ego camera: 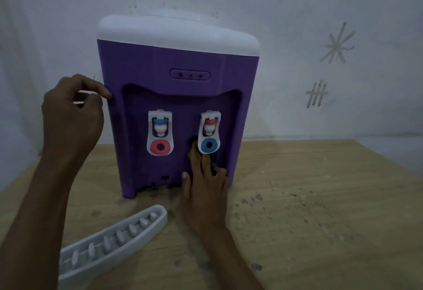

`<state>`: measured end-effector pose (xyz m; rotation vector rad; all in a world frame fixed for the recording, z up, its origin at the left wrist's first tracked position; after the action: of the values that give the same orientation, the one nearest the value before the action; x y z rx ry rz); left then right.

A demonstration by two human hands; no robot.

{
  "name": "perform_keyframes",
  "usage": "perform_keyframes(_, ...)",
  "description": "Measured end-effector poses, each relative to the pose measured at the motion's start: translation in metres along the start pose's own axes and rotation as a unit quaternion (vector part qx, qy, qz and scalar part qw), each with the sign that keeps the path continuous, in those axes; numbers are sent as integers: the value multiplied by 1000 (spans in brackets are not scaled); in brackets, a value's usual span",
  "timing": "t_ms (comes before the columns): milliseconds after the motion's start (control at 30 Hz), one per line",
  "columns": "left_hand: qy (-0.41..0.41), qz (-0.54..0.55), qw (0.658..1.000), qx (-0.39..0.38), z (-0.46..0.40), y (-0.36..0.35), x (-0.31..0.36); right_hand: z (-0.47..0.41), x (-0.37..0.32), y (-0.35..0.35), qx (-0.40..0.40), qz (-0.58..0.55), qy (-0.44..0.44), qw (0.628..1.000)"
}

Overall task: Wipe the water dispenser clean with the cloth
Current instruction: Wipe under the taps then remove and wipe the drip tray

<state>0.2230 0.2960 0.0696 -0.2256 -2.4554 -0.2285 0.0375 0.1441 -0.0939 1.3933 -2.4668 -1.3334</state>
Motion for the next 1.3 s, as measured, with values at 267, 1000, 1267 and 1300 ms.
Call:
perform_keyframes(267,-16,6,1000,-2,-2,2,-1,-1,0,4,33,-7,-156,987)
perform_keyframes(1000,31,31,998,-34,-13,-4,-41,14,-17,-35,-125,-343,-335,869)
perform_keyframes(1267,38,29,998,-31,-13,-3,-35,-2,-12,-20,-64,-385,-355,849)
perform_keyframes(1300,40,30,998,-31,-12,-3,-33,1,-13,-22,-82,-384,-361,846)
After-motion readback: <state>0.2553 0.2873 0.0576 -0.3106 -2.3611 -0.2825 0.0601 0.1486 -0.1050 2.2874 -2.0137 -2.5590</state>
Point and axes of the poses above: each hand's wrist, its own z-axis away from the middle knuckle, its own y-axis out of the back of the hand, x = y × z, the point moved 7 cm from there along -z, towards the middle knuckle, and after that the axes turned 4 degrees about z, right-handed, at the moved point
